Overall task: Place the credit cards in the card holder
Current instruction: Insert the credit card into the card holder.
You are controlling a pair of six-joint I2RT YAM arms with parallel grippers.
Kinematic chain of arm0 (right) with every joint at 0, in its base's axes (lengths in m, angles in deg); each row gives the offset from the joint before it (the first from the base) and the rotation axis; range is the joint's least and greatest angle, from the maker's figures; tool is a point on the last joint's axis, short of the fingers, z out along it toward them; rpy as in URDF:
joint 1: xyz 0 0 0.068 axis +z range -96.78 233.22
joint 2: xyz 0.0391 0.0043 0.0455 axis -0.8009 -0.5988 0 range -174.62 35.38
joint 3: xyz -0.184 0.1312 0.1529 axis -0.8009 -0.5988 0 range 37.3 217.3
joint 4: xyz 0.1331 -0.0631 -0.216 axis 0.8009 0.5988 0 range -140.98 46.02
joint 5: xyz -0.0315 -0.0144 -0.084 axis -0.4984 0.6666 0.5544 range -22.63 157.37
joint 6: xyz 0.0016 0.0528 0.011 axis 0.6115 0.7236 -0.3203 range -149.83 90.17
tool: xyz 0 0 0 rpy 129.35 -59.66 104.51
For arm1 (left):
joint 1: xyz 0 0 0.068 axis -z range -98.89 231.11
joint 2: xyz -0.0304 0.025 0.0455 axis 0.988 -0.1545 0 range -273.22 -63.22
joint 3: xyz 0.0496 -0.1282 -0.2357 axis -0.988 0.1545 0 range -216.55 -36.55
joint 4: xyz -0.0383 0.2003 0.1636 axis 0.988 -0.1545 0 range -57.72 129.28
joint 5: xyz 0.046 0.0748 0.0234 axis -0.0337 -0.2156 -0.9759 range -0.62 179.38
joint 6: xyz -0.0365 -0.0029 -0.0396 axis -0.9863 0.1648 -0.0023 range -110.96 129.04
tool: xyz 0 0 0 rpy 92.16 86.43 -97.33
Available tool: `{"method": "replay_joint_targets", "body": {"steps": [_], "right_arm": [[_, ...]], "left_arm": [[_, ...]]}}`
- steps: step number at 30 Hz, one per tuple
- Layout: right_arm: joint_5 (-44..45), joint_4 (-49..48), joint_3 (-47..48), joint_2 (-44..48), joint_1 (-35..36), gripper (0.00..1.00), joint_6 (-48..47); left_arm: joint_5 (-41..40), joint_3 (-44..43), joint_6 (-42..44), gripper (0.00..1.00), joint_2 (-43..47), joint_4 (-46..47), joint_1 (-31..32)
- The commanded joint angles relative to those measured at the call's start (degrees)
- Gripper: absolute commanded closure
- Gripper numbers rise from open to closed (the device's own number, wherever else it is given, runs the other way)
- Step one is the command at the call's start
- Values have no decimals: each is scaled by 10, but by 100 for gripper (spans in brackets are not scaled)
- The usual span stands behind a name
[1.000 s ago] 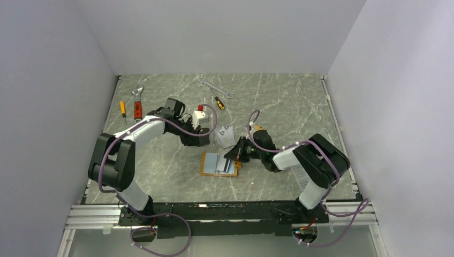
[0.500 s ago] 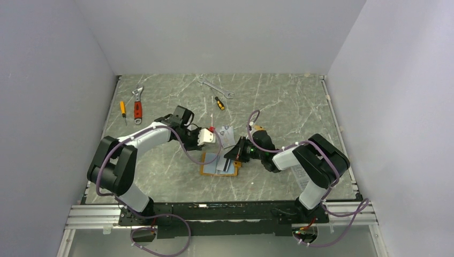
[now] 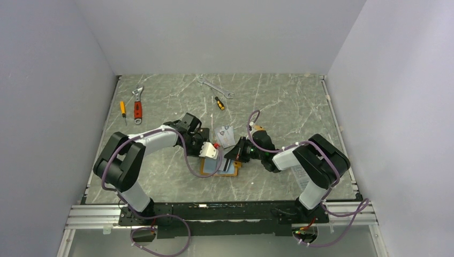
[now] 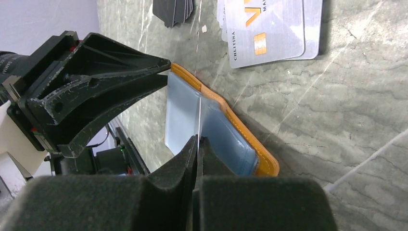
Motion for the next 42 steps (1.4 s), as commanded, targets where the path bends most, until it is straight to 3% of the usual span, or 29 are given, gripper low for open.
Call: {"method": "replay_joint_targets", "body": {"steps": [1, 13, 23, 34, 42], "right_arm": [[24, 1, 0, 25, 2, 100, -10], [34, 20, -9, 51, 1, 100, -24], [46, 44, -48, 96, 0, 100, -36], [26, -13, -49, 46, 5, 100, -14], [35, -23, -53, 37, 13, 100, -8]], "left_arm": [[-18, 10, 20, 71, -1, 0, 19], [-21, 20, -12, 75, 13, -59, 72], [-46, 28, -140, 78, 49, -32, 71], [2, 26, -173, 78, 59, -50, 85], [-32, 50, -183, 80, 48, -35, 123]]}}
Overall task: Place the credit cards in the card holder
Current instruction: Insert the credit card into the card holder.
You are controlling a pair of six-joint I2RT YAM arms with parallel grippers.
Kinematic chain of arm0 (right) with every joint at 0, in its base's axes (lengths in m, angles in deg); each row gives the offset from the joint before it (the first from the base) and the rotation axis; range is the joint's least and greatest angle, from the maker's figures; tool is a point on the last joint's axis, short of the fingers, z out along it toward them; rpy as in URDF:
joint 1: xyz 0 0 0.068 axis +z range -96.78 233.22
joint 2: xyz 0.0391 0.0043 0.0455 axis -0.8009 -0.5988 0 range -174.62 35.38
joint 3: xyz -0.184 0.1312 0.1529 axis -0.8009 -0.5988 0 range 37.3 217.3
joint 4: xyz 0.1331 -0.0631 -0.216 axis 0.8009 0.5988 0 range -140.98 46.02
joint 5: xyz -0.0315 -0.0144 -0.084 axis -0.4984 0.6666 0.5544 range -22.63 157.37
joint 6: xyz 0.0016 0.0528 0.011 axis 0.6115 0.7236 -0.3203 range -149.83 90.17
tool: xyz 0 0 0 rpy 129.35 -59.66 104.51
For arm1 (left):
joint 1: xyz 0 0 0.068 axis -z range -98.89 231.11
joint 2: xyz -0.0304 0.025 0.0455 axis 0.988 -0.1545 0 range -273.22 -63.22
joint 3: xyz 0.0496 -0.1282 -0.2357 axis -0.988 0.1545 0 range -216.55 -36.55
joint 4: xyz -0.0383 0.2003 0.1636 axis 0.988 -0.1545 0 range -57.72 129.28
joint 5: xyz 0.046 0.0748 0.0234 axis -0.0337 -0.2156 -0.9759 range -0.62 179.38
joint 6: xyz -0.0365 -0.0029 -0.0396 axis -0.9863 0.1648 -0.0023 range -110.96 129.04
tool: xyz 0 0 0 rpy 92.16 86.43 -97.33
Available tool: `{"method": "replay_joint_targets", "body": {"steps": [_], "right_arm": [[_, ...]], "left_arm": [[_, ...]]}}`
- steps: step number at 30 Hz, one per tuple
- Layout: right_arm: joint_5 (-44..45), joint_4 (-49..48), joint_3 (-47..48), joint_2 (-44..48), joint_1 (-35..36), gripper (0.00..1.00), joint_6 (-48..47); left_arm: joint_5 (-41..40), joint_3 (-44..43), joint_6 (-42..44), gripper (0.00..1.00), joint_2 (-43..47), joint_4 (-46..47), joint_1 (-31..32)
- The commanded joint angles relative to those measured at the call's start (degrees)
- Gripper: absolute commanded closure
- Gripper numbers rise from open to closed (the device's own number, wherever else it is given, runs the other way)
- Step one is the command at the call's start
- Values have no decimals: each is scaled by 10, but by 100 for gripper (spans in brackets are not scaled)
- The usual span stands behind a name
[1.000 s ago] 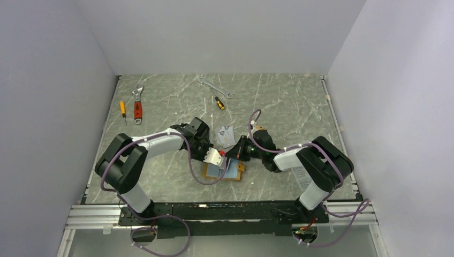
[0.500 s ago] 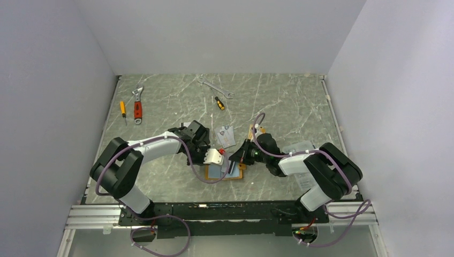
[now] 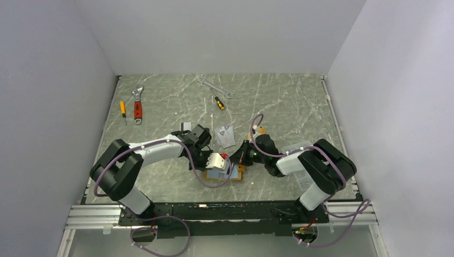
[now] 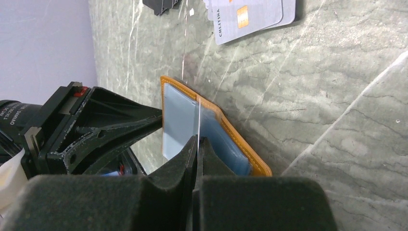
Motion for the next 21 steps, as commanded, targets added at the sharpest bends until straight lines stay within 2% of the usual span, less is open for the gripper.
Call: {"method": "replay_joint_targets", "body": {"steps": [1, 10, 14, 21], "right_arm": [[10, -27, -8, -7, 5, 100, 0], [16, -39, -13, -18, 8, 100, 4], [25, -75, -31, -17, 8, 100, 9], [18, -109, -33, -32, 15, 100, 15]], "left_arm": [[7, 23, -9, 80, 5, 2, 18], [33, 37, -43, 83, 9, -8, 41], [48, 45, -77, 84, 10, -4, 52], [35, 44, -115, 85, 3, 8, 61]]}}
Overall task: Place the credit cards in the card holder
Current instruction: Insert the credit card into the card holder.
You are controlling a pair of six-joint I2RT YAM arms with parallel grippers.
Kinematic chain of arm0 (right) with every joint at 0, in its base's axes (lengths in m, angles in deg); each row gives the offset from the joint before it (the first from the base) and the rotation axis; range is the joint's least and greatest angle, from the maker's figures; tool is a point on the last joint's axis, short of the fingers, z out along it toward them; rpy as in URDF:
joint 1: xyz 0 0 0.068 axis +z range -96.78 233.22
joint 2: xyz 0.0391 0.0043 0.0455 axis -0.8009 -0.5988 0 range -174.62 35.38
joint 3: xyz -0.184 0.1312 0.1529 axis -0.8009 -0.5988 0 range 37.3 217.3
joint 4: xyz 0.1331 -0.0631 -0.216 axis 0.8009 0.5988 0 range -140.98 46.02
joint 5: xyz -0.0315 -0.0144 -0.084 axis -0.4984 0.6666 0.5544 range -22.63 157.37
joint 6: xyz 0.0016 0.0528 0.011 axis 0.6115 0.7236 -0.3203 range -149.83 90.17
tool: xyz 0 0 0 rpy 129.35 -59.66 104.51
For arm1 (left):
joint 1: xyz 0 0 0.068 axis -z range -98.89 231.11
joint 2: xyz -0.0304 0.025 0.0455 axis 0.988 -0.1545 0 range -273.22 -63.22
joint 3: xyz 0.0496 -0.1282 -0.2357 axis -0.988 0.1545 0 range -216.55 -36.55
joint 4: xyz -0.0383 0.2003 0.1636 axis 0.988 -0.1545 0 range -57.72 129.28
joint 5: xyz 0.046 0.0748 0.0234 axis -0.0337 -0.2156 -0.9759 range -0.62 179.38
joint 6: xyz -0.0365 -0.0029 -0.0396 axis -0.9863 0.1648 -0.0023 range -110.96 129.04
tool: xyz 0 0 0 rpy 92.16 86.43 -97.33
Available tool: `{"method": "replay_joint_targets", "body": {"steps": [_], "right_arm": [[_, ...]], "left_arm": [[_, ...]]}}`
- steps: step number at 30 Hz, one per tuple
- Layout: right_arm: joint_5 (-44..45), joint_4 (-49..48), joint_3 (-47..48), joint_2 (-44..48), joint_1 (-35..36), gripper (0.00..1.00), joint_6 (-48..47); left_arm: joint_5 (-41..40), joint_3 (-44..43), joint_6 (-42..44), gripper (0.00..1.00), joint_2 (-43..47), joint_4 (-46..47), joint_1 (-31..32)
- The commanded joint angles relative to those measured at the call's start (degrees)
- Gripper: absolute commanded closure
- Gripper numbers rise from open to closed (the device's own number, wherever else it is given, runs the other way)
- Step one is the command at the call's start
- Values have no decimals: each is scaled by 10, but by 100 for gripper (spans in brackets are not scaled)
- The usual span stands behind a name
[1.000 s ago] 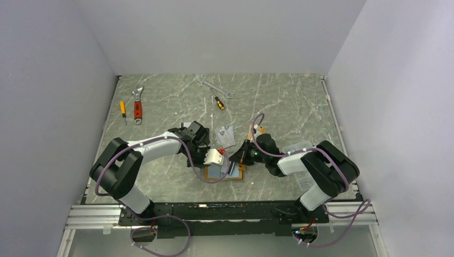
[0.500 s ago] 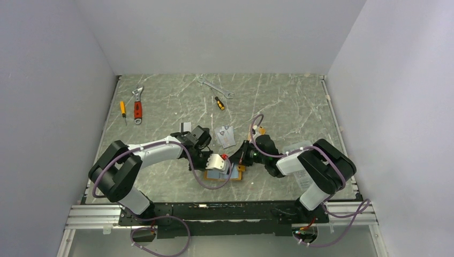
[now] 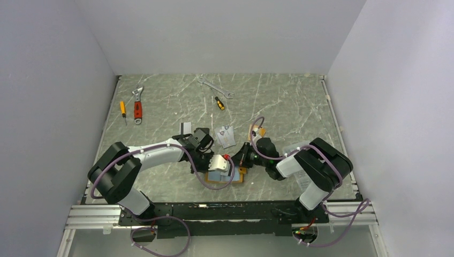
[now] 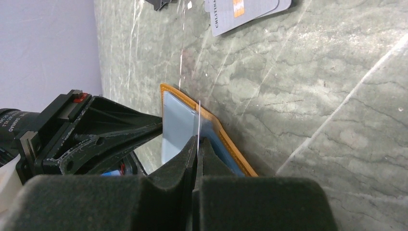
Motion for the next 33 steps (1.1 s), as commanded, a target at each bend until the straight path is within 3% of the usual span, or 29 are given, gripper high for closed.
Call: {"method": "replay_joint_targets", "body": {"steps": [1, 14, 21, 28, 33], "right_arm": [[12, -48, -4, -16, 11, 100, 1], [47, -24, -13, 32, 20, 100, -2], [87, 101, -3, 146, 22, 100, -27], [16, 267, 39, 236, 24, 100, -105], [49, 393, 14, 308, 49, 100, -157]], "left_arm": [[57, 21, -50, 86, -16, -21, 25], [20, 25, -129, 94, -24, 3, 32], [0, 31, -148, 96, -9, 2, 34], [-2, 26, -155, 97, 2, 5, 23], [21, 15, -146, 97, 11, -8, 9]]}}
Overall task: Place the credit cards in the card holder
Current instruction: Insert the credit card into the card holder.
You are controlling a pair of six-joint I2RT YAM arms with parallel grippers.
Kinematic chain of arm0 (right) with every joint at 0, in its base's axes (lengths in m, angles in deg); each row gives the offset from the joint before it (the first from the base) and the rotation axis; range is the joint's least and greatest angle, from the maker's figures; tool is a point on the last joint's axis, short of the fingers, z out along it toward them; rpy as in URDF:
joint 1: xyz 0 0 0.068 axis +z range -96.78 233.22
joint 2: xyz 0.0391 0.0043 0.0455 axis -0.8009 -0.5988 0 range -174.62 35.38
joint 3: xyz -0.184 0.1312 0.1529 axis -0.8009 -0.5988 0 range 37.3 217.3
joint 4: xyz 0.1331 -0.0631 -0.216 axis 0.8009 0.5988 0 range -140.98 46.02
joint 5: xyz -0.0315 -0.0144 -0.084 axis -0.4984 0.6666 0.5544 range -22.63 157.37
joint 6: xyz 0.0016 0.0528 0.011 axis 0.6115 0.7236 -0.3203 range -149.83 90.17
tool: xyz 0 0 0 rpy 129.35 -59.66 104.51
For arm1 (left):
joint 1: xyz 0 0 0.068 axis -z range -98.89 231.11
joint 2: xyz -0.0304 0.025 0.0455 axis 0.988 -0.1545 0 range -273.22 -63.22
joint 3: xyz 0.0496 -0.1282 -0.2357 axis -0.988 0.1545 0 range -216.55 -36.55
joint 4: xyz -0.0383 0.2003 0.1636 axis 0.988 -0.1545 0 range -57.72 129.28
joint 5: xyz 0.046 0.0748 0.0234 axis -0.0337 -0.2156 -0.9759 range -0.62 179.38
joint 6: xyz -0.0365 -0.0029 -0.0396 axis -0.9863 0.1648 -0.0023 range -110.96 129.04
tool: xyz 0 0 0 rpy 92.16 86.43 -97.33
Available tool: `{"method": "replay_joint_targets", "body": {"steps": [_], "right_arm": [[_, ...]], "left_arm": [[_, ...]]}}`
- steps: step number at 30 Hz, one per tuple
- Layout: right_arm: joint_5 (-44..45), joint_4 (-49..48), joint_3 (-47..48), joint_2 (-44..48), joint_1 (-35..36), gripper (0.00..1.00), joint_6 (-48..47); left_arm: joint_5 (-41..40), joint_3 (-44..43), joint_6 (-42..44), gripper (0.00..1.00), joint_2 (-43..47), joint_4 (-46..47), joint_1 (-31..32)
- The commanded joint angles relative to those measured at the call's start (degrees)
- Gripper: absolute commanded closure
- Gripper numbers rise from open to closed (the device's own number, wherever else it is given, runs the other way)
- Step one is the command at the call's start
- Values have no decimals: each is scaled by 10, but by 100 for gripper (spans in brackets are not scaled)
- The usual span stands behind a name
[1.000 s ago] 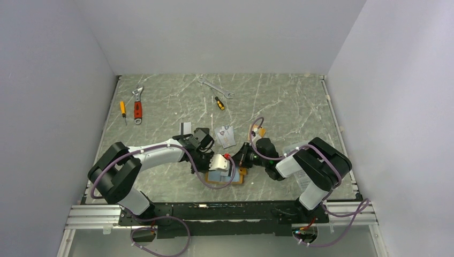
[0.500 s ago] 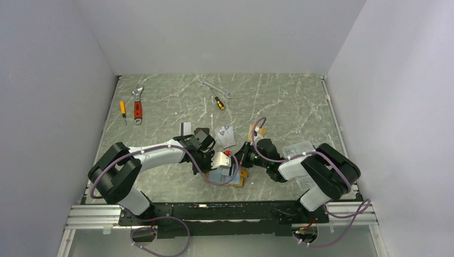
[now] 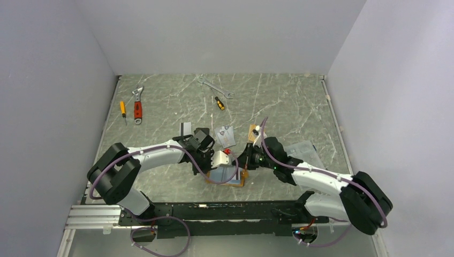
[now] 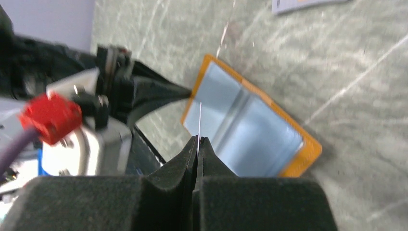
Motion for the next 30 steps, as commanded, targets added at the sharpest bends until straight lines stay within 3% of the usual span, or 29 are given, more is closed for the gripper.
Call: {"method": "replay_joint_targets", "body": {"steps": [1, 8, 19, 25, 30], "right_arm": [[22, 148, -11, 60, 21, 100, -65], [118, 247, 3, 96, 68, 100, -85], [405, 340, 89, 64, 203, 100, -119], [445, 312, 110, 25, 211, 100, -152], [425, 274, 110, 5, 211, 100, -143]], "left_arm": [[53, 3, -6, 97, 4, -41, -6], [96, -39, 11, 96, 0, -83, -35], [177, -58, 29, 95, 9, -126, -86], [186, -59, 35, 95, 9, -129, -87], [180, -56, 37, 95, 14, -124, -87]]}}
